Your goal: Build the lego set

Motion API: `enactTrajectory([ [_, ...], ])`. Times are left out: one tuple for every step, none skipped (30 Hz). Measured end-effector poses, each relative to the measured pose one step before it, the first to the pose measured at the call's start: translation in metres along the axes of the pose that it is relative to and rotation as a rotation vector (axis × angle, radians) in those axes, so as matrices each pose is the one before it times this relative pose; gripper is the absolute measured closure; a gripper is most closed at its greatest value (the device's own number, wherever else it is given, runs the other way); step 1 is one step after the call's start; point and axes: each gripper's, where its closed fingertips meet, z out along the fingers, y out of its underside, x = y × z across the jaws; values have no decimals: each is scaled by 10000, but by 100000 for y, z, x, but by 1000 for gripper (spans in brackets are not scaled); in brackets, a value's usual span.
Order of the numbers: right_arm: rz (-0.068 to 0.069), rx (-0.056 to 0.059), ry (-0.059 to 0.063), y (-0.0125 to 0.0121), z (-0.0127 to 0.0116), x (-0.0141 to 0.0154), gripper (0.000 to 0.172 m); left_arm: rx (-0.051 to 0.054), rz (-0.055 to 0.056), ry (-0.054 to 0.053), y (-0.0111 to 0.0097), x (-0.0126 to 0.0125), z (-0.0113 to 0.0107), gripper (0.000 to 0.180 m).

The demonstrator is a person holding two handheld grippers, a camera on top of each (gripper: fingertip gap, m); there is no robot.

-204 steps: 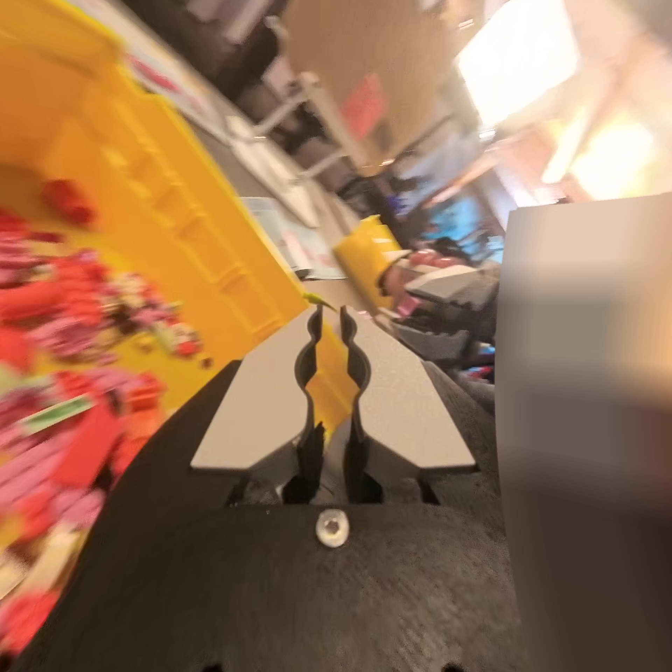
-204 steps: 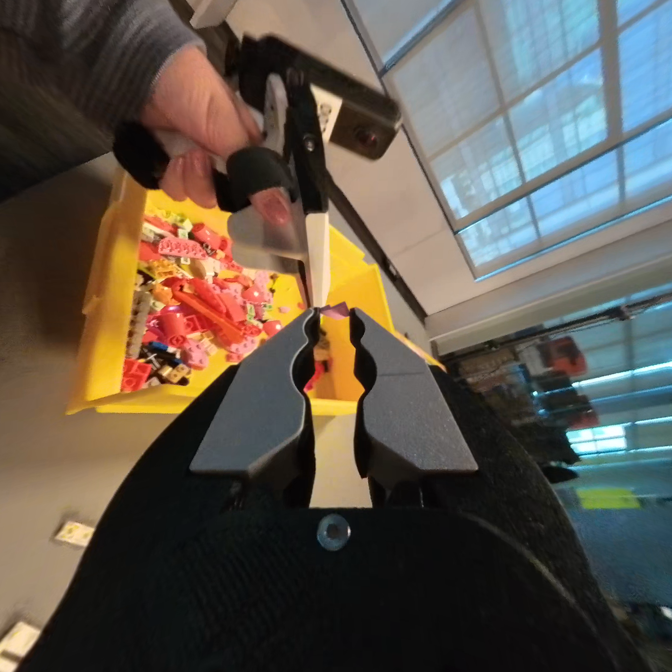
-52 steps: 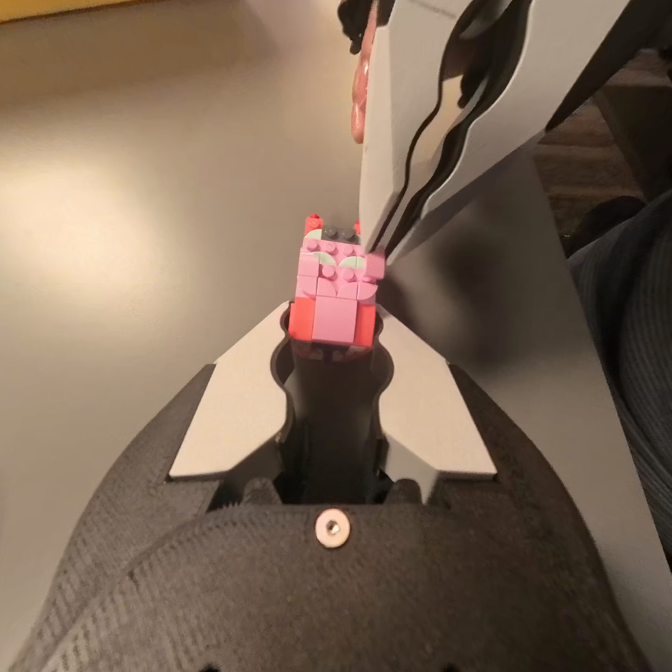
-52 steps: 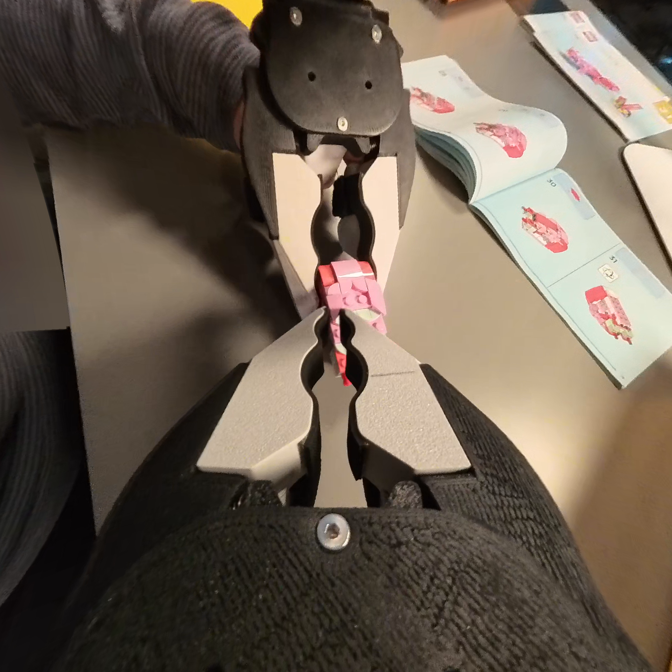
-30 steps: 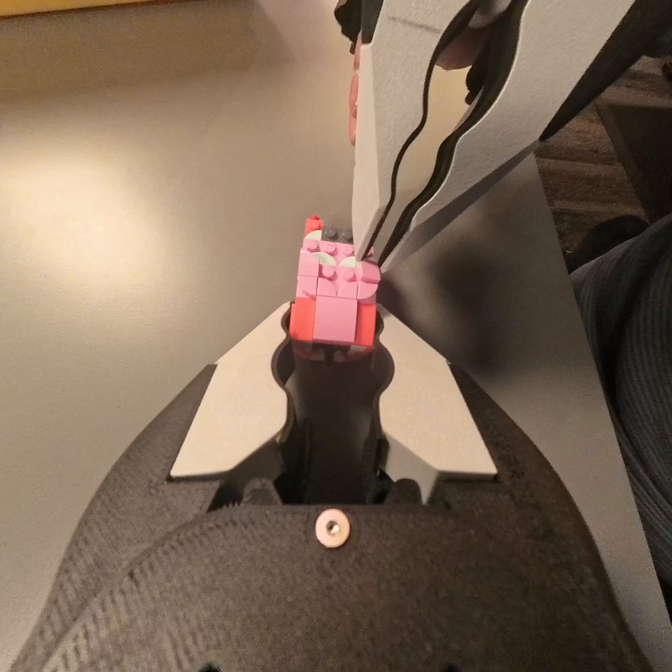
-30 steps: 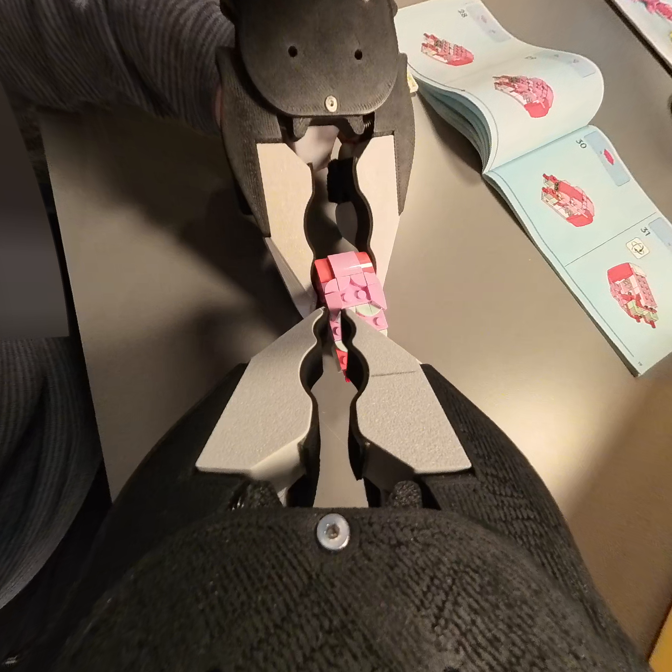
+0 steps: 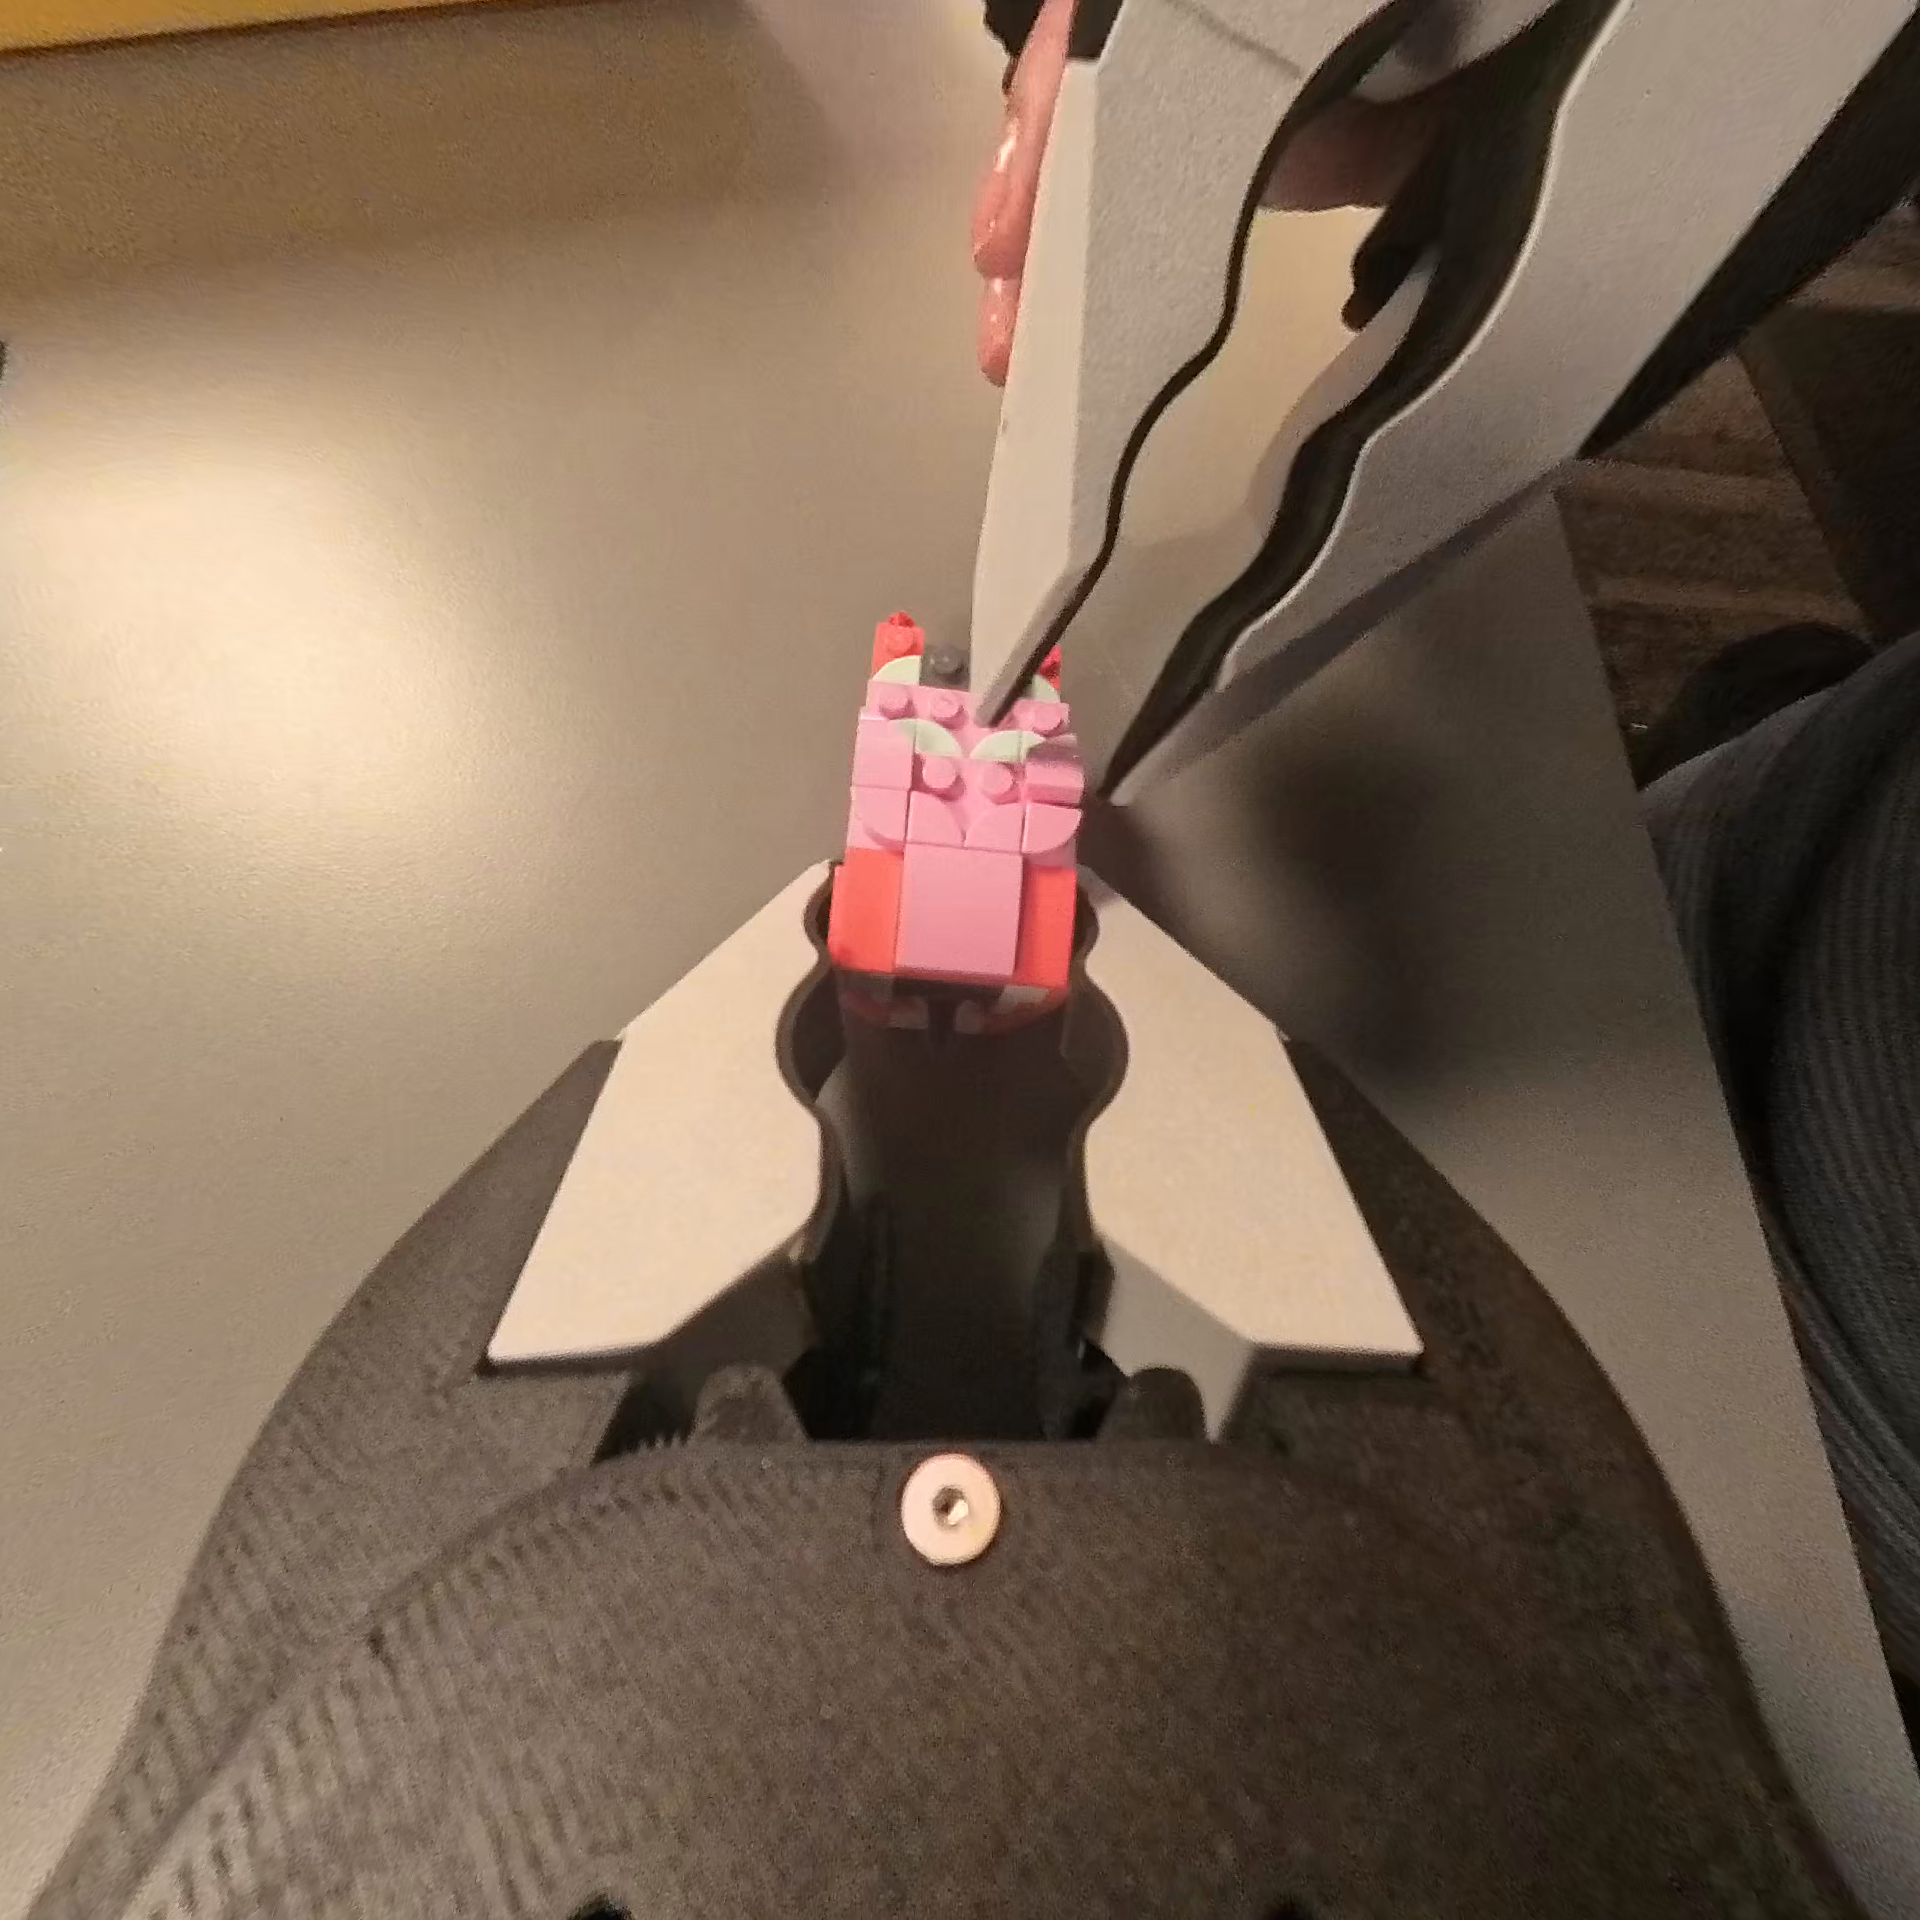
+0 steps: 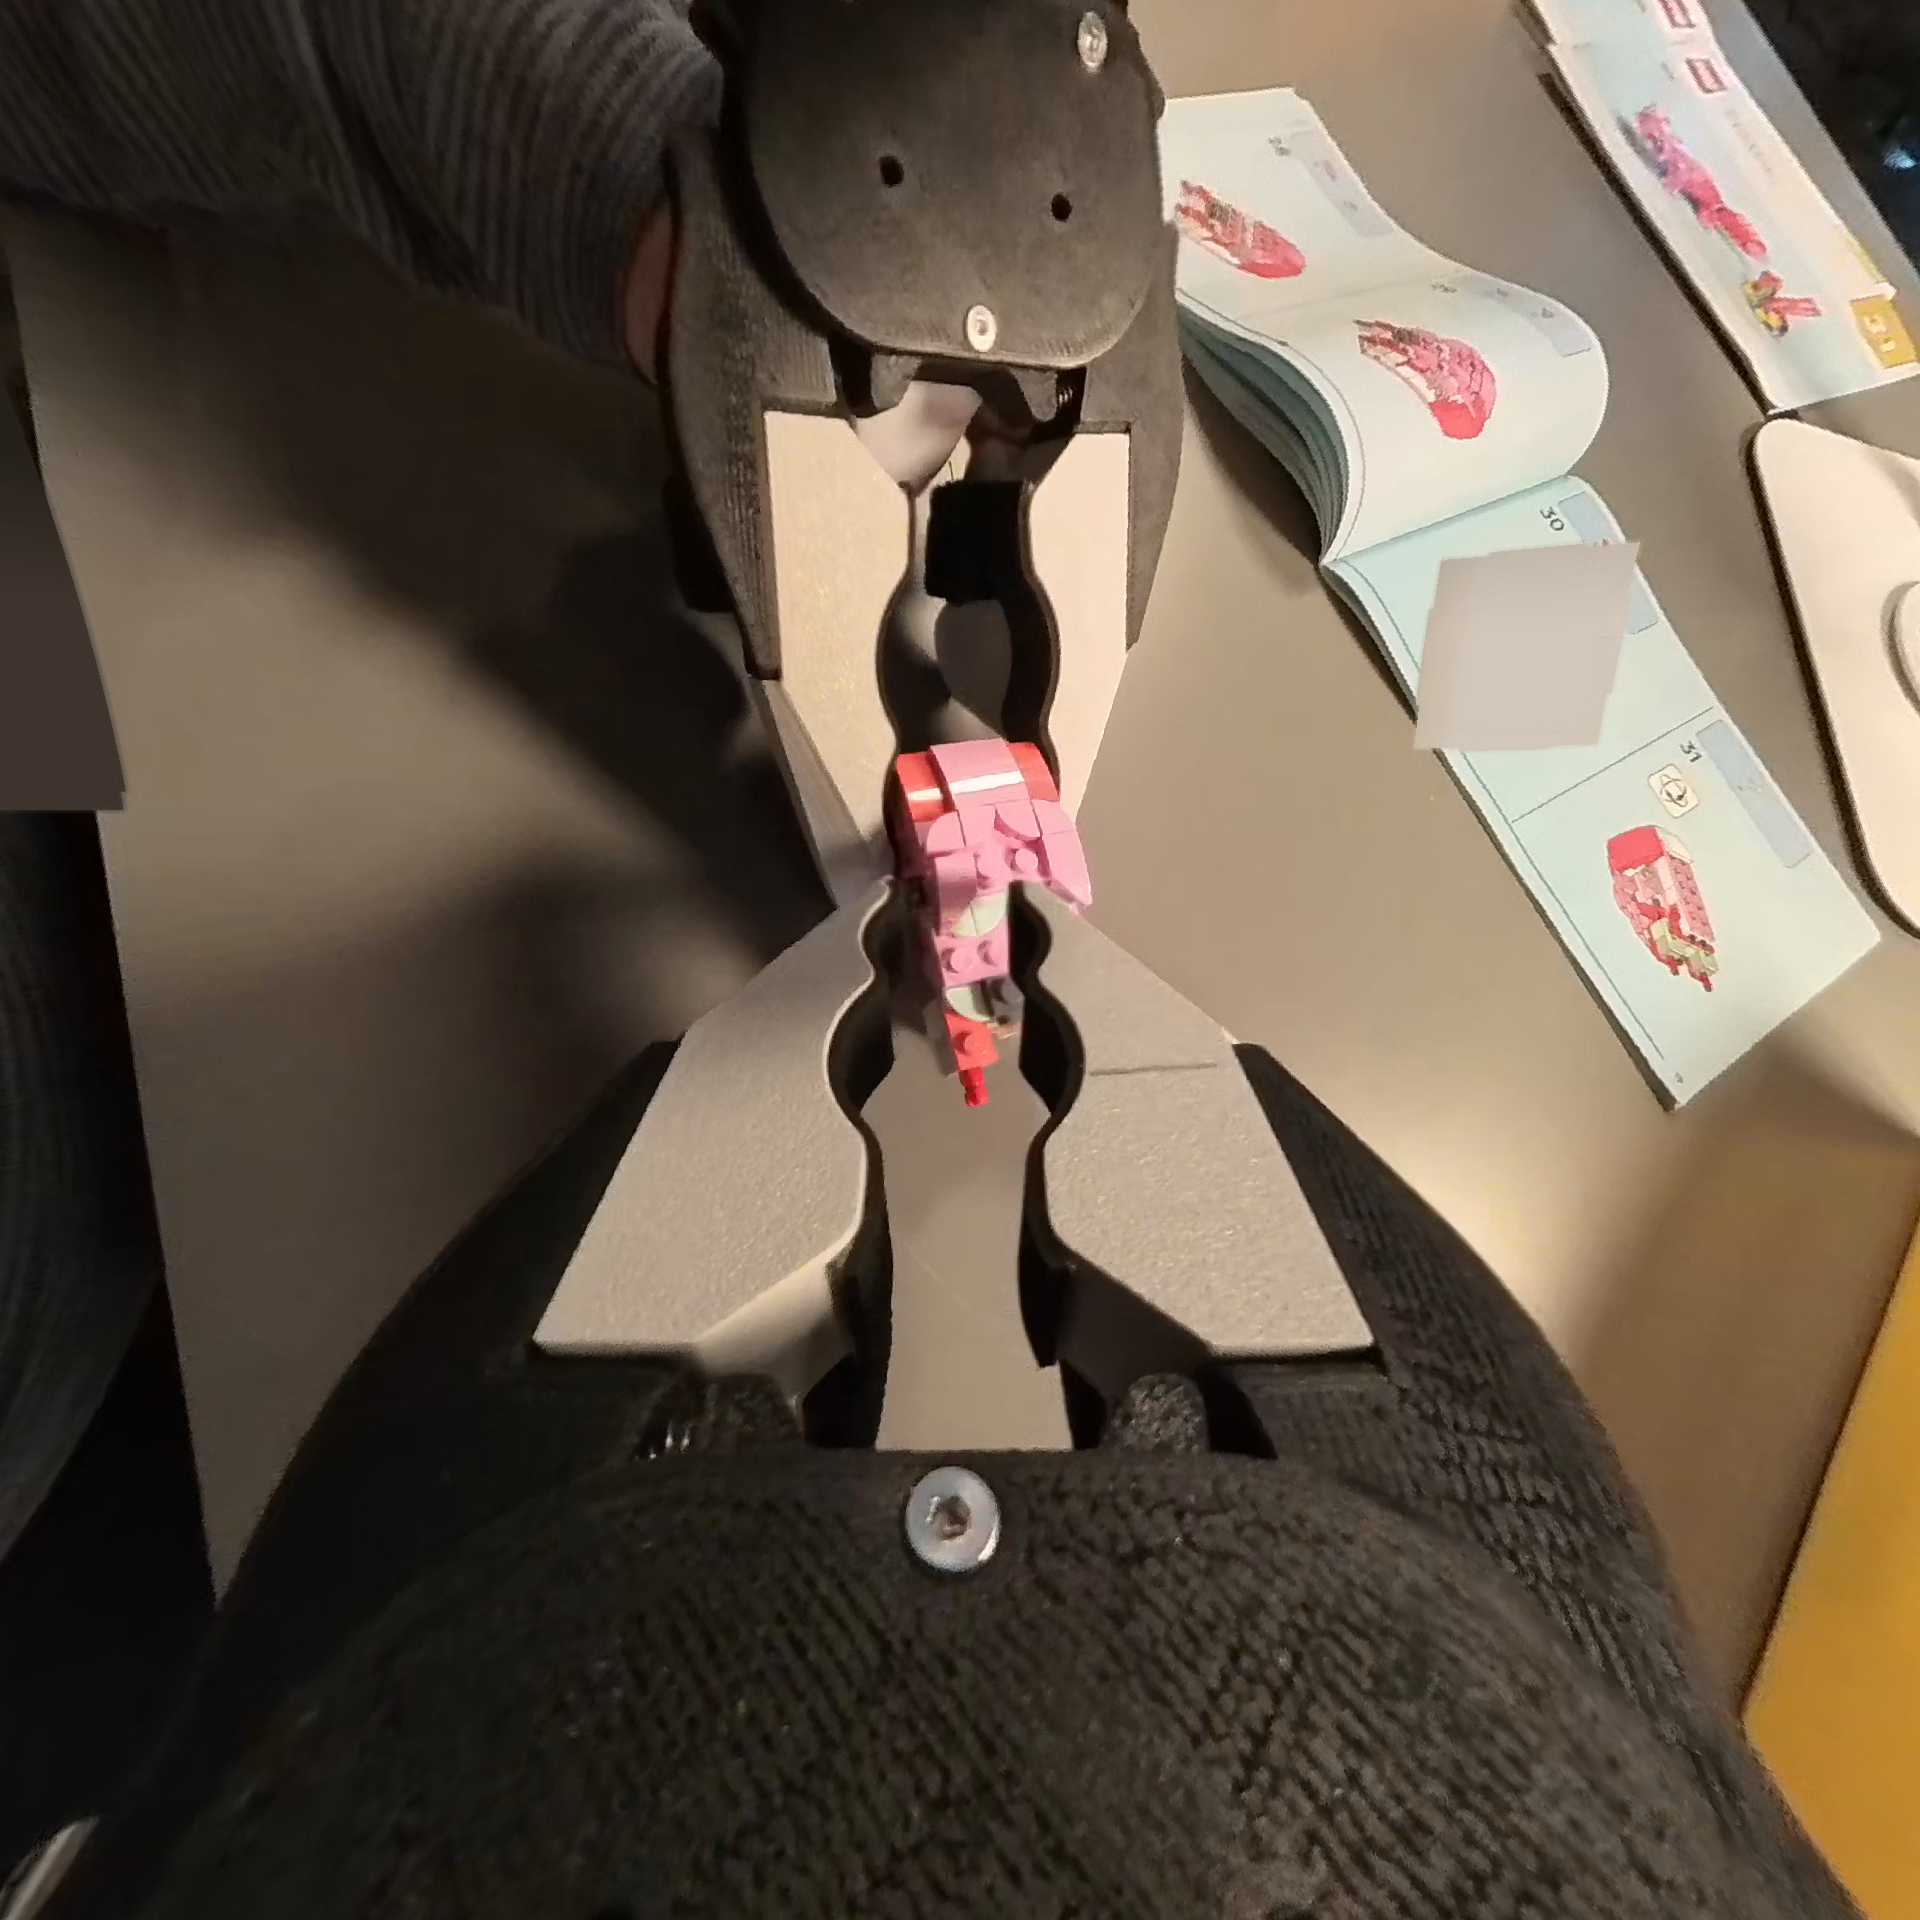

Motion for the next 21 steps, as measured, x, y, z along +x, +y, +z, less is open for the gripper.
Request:
enactTrajectory([
  [-110,28,100,-4,-18,57,151,14,-51,10,-24,-7,3,140],
  [-165,36,134,-7,-42,110,147,24,-103,25,-40,-11,-2,140],
  [-246,92,122,-64,-59,57,142,30,-136,17,-58,-47,-16,140],
  [-360,135,149,-97,-60,45,138,43,-168,-14,-74,-98,-4,140],
  [-515,143,214,-91,-34,58,134,58,-183,-1,-89,-101,-31,140],
  [-641,86,250,-10,-22,10,131,66,-212,27,-89,-79,-40,140],
  [-652,2,346,58,21,100,128,82,-255,23,-114,-105,-35,140],
  [-647,12,268,13,84,-63,124,75,-257,50,-108,-58,-45,140],
  [-573,4,226,11,126,-139,118,68,-243,66,-86,-23,-36,140],
  [-478,-57,230,60,176,-113,114,64,-230,72,-89,5,-26,140],
  [-422,-103,201,152,200,-128,111,59,-199,86,-83,38,-21,140],
  [-395,-122,312,161,190,63,110,58,-167,83,-87,49,-20,140],
  [-445,-70,308,79,131,89,111,57,-156,73,-88,58,-23,141],
  [-449,-49,252,50,89,41,112,71,-146,65,-118,53,-31,141],
  [-378,-66,253,51,73,101,114,61,-135,83,-103,94,-47,141],
  [-316,-39,172,31,57,32,116,70,-103,94,-121,114,-55,141],
  [-253,-27,138,24,47,15,118,66,-97,82,-116,95,-58,141],
  [-197,-38,152,29,41,92,120,51,-97,65,-84,71,-51,141],
  [-156,-8,110,-16,15,65,121,50,-78,63,-85,63,-45,141],
  [-100,-1,77,-15,20,78,124,32,-78,75,-63,94,-44,141],
  [-75,-34,77,30,23,107,125,21,-62,81,-43,108,-25,141],
])
